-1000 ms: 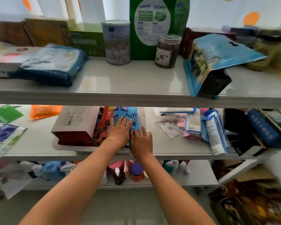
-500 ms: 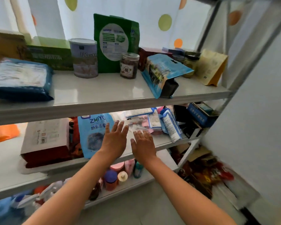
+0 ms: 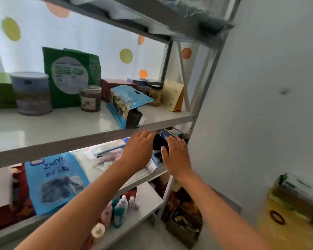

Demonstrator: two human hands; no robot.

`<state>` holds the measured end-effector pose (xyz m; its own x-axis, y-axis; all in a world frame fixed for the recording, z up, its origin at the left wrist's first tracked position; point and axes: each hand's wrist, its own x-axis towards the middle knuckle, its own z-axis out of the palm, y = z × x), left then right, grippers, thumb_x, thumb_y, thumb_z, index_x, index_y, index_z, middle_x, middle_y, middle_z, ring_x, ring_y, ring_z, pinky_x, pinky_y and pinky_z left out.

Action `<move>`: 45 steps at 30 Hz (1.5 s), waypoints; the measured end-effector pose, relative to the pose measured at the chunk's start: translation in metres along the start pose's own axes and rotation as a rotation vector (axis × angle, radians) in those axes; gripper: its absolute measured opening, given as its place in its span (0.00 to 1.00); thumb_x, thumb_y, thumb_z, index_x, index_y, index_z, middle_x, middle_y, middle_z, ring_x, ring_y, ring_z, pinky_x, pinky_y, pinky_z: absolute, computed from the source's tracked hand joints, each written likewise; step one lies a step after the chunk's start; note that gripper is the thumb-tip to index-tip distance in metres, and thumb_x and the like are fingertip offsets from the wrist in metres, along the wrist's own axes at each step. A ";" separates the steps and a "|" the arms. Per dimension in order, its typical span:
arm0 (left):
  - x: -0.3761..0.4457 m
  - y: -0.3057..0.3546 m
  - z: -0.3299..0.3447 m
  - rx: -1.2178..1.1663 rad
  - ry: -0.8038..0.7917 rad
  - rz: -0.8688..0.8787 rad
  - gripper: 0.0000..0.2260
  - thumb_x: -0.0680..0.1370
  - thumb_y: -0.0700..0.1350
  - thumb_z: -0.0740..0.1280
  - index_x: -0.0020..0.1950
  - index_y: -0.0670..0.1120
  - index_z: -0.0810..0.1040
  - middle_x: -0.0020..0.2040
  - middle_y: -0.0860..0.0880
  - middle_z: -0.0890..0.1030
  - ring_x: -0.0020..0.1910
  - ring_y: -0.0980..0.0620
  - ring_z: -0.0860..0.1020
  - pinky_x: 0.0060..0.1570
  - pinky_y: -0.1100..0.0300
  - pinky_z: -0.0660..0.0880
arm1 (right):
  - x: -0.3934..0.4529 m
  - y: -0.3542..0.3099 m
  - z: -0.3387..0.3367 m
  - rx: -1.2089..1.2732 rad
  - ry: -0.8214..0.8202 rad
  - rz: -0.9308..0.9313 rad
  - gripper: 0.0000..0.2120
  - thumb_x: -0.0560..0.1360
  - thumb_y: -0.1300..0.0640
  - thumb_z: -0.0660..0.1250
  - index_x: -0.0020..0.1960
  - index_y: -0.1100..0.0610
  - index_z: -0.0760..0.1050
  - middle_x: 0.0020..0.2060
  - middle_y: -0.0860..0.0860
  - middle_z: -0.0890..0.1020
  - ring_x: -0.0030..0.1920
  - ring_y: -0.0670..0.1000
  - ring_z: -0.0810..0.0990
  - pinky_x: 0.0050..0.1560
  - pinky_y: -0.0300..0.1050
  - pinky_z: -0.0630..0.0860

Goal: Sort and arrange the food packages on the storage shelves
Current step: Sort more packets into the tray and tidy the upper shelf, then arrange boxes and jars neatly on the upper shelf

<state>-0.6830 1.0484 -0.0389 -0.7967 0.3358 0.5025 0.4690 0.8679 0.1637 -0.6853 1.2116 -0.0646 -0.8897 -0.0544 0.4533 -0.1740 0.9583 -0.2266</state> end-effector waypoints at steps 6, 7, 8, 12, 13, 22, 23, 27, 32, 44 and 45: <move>0.083 0.016 -0.016 0.064 0.032 0.013 0.21 0.82 0.41 0.58 0.76 0.47 0.65 0.75 0.47 0.68 0.73 0.47 0.67 0.71 0.54 0.64 | 0.072 0.042 -0.031 0.031 0.073 -0.059 0.23 0.84 0.52 0.56 0.77 0.59 0.65 0.76 0.56 0.68 0.79 0.55 0.60 0.80 0.49 0.49; 0.098 0.018 -0.015 0.077 0.027 -0.005 0.21 0.82 0.42 0.58 0.76 0.47 0.65 0.75 0.48 0.68 0.72 0.47 0.68 0.69 0.53 0.66 | 0.088 0.050 -0.033 0.041 0.082 -0.080 0.23 0.84 0.52 0.56 0.77 0.59 0.64 0.76 0.56 0.67 0.79 0.55 0.59 0.80 0.49 0.49; 0.112 0.021 -0.013 0.094 0.024 -0.018 0.20 0.83 0.42 0.57 0.76 0.47 0.65 0.74 0.48 0.68 0.72 0.47 0.68 0.68 0.53 0.67 | 0.102 0.058 -0.034 0.045 0.082 -0.092 0.23 0.84 0.52 0.56 0.77 0.59 0.64 0.76 0.56 0.67 0.78 0.55 0.59 0.80 0.50 0.49; 0.170 0.026 0.003 0.149 -0.001 -0.088 0.18 0.83 0.43 0.57 0.74 0.47 0.66 0.73 0.48 0.70 0.70 0.47 0.70 0.65 0.53 0.71 | 0.163 0.089 -0.036 0.125 0.085 -0.095 0.24 0.83 0.52 0.58 0.76 0.58 0.64 0.76 0.55 0.67 0.78 0.56 0.60 0.80 0.51 0.52; 0.182 0.026 0.011 0.142 -0.020 -0.124 0.18 0.84 0.45 0.56 0.74 0.48 0.66 0.73 0.48 0.70 0.70 0.47 0.70 0.65 0.52 0.72 | 0.175 0.097 -0.036 0.144 0.089 -0.093 0.24 0.83 0.52 0.59 0.76 0.58 0.64 0.75 0.55 0.68 0.77 0.56 0.61 0.79 0.51 0.53; 0.222 -0.001 0.117 0.218 -0.258 -0.489 0.17 0.84 0.52 0.49 0.68 0.53 0.71 0.68 0.49 0.72 0.69 0.47 0.69 0.69 0.39 0.61 | 0.263 0.169 0.023 0.309 -0.034 0.013 0.28 0.81 0.47 0.65 0.76 0.57 0.62 0.70 0.55 0.72 0.69 0.57 0.72 0.69 0.53 0.71; 0.223 -0.002 0.123 0.239 -0.252 -0.485 0.17 0.84 0.53 0.48 0.69 0.54 0.70 0.68 0.50 0.71 0.70 0.47 0.68 0.70 0.38 0.60 | 0.273 0.174 0.027 0.342 -0.046 0.043 0.30 0.80 0.47 0.66 0.76 0.57 0.60 0.70 0.56 0.72 0.69 0.57 0.72 0.69 0.55 0.72; 0.225 -0.009 0.134 0.330 -0.229 -0.479 0.20 0.85 0.54 0.47 0.76 0.56 0.62 0.76 0.51 0.64 0.74 0.49 0.62 0.71 0.41 0.57 | 0.309 0.186 0.043 0.499 -0.078 0.148 0.37 0.78 0.46 0.69 0.79 0.56 0.53 0.72 0.57 0.68 0.70 0.59 0.71 0.67 0.58 0.74; 0.226 -0.009 0.138 0.393 -0.209 -0.478 0.20 0.85 0.54 0.47 0.77 0.58 0.60 0.77 0.51 0.62 0.75 0.49 0.62 0.71 0.43 0.59 | 0.343 0.188 0.063 0.679 -0.063 0.213 0.41 0.74 0.42 0.73 0.76 0.56 0.56 0.70 0.56 0.71 0.69 0.60 0.74 0.64 0.57 0.77; 0.226 -0.007 0.140 0.397 -0.190 -0.519 0.21 0.85 0.55 0.46 0.78 0.58 0.59 0.78 0.52 0.62 0.76 0.50 0.60 0.73 0.46 0.55 | 0.332 0.199 0.086 0.541 0.086 0.190 0.17 0.79 0.45 0.68 0.60 0.57 0.77 0.58 0.53 0.84 0.56 0.57 0.83 0.52 0.50 0.78; 0.226 -0.007 0.140 0.399 -0.191 -0.516 0.21 0.85 0.55 0.46 0.78 0.58 0.59 0.78 0.52 0.62 0.76 0.50 0.60 0.73 0.46 0.56 | 0.329 0.200 0.083 0.529 0.095 0.192 0.17 0.78 0.45 0.68 0.59 0.57 0.78 0.56 0.53 0.84 0.54 0.56 0.83 0.50 0.49 0.77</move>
<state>-0.9199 1.1692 -0.0452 -0.9513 -0.1306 0.2791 -0.1367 0.9906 -0.0023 -1.0482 1.3619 -0.0322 -0.8888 0.1559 0.4310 -0.2222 0.6759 -0.7027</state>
